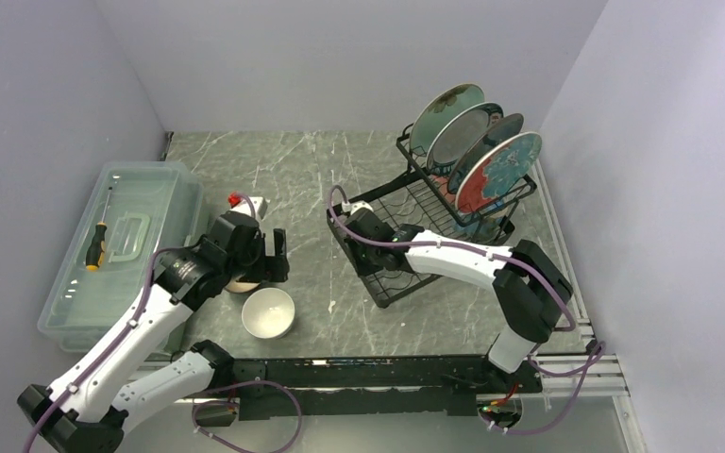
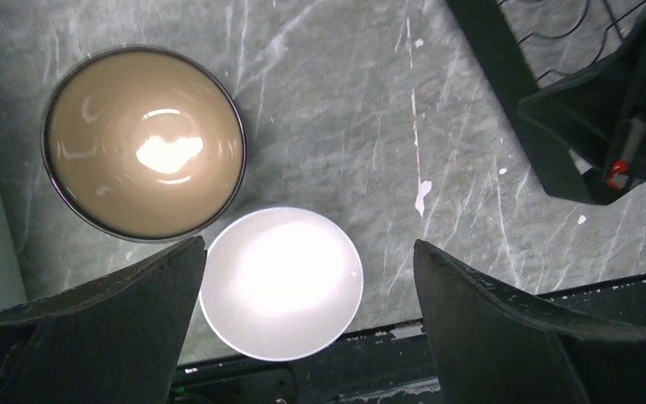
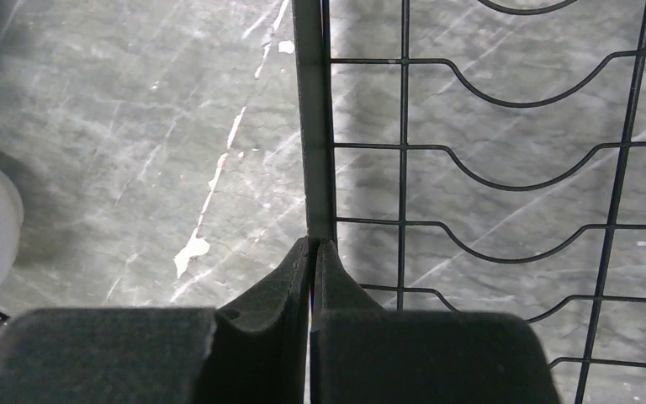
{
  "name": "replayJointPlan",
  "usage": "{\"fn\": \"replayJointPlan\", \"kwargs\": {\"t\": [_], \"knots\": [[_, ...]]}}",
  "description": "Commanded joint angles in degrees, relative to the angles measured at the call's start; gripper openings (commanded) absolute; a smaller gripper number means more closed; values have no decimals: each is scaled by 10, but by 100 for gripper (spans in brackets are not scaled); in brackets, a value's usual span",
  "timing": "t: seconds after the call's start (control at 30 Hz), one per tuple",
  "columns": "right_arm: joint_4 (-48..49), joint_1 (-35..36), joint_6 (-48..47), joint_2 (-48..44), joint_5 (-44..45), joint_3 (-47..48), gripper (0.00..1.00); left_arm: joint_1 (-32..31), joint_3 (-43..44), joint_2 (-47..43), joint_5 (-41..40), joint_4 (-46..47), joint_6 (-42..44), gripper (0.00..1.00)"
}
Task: Load the mixed dishes into the dish rack
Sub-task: Move the dish rack to the center of the board.
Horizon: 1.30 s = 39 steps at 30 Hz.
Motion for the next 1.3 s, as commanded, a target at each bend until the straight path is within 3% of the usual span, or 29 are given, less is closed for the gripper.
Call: {"fn": "replayJointPlan", "kwargs": {"t": [0.0, 0.13, 0.2, 0.27, 0.4, 0.57, 0.73, 0.9, 1.27], "knots": [[-10, -28, -17, -18, 42, -5, 0, 2, 18, 18, 15, -27, -53, 99], [-4, -28, -17, -22, 35, -6, 0, 2, 17, 32, 22, -47, -81, 99], [-3, -27, -17, -31, 28, -6, 10, 2, 17, 33, 36, -56, -89, 99], [-2, -26, -18, -42, 23, -7, 28, 2, 15, 31, 50, -61, -96, 99], [-4, -22, -21, -69, 21, -8, 45, 2, 12, 26, 82, -76, -112, 99], [-9, -20, -25, -114, 21, -16, 50, 1, -2, 43, 179, -88, -103, 94], [-6, -18, -24, -168, 11, -36, 51, -5, -10, 36, 203, -122, -104, 90], [2, -14, -17, -221, -8, -54, 51, -27, -25, 59, 186, -150, -129, 84], [16, -9, 0, -301, -27, -99, 52, -123, -57, 126, 105, -85, -217, 72]]}}
